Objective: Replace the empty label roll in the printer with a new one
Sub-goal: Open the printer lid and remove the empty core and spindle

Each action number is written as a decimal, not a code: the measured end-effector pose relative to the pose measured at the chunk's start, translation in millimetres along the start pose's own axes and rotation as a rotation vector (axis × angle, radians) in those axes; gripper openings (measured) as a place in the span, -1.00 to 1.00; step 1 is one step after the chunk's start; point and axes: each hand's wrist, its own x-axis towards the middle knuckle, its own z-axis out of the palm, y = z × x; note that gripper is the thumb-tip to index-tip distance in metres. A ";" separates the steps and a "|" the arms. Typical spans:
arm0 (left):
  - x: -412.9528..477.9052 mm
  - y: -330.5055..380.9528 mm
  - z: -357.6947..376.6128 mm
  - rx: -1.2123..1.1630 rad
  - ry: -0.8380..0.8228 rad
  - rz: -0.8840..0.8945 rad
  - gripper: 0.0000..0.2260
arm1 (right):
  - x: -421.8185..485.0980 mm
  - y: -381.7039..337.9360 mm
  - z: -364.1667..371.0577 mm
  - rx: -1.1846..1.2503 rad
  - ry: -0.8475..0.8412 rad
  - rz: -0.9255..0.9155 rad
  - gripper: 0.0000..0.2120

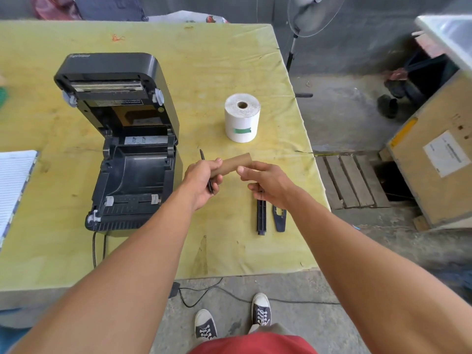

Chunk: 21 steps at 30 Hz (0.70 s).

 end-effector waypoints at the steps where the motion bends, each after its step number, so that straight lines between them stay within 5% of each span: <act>1: -1.5 0.1 1.6 0.007 -0.019 -0.001 -0.98 | -0.3 -1.3 3.8 0.050 0.005 -0.011 -0.58; 8: -9.1 1.4 3.0 -0.005 -0.054 -0.026 -0.85 | -0.8 -15.0 2.6 0.545 0.427 -0.021 -0.79; 10: -9.1 1.8 -2.6 0.035 -0.015 -0.022 -0.82 | -2.2 -19.8 -5.1 0.264 0.470 0.019 -0.77; 13: -4.0 0.3 -8.7 0.162 0.048 0.029 -0.86 | -3.0 -18.3 -0.1 -0.211 0.322 0.074 -0.70; 17: 4.3 -8.8 -10.9 0.447 0.122 0.024 -0.89 | 2.7 -9.7 27.9 -0.505 0.205 0.139 -0.65; 21: 13.8 -22.4 -16.1 0.567 0.186 0.037 -0.71 | 9.0 3.4 41.7 -0.750 0.223 0.149 -0.68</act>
